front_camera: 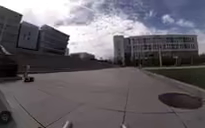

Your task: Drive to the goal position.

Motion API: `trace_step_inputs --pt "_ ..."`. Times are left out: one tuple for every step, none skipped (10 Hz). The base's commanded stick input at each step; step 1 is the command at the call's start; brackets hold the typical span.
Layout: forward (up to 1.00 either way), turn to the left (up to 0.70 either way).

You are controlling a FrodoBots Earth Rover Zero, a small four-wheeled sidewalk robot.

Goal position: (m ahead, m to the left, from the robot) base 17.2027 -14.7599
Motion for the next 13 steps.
trace_step_inputs --pt "0.04 -0.08" --pt "0.04 0.00" --pt "0.04 0.00" --pt "0.04 0.00" --pt "0.04 0.00" --pt "0.04 0.00" --pt "0.04 0.00" --pt "0.04 0.00" --pt "0.04 0.00" --pt "0.04 0.04" --pt "0.04 0.16" --pt "0.04 0.34" --pt "0.04 0.14"
